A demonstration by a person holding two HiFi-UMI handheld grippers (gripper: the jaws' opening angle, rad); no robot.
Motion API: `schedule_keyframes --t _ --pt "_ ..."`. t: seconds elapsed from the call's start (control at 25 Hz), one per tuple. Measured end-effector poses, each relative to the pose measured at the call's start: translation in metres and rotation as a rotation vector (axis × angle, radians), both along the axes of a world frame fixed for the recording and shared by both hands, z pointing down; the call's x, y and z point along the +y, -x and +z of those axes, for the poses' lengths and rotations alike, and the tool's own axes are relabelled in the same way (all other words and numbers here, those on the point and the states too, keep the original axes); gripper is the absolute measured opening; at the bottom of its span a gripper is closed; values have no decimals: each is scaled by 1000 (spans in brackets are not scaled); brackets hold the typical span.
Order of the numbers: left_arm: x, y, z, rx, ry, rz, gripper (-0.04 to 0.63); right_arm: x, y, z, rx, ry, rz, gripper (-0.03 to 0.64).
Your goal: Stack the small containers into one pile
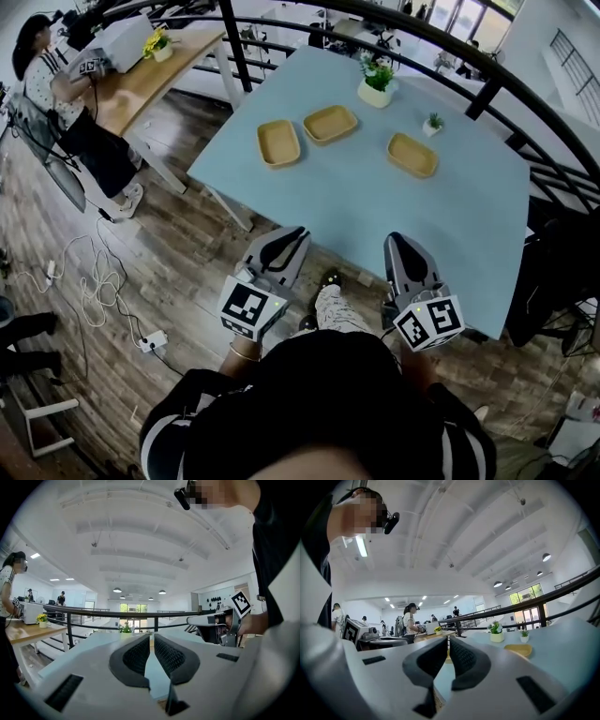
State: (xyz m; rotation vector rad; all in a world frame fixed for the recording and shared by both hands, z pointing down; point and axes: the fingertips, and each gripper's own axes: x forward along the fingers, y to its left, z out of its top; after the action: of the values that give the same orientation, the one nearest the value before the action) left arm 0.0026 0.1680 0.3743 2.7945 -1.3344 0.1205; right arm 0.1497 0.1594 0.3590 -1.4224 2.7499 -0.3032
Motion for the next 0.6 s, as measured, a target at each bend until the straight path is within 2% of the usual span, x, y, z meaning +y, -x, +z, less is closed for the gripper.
schedule_keyframes --t 0.32,0.6 --pt "-49 33 0 -48 3 -59 21 -65 23 9 -52 4 -29 21" --pt "-113 61 -2 -99 0 -90 21 -131 43 17 -96 37 -48 29"
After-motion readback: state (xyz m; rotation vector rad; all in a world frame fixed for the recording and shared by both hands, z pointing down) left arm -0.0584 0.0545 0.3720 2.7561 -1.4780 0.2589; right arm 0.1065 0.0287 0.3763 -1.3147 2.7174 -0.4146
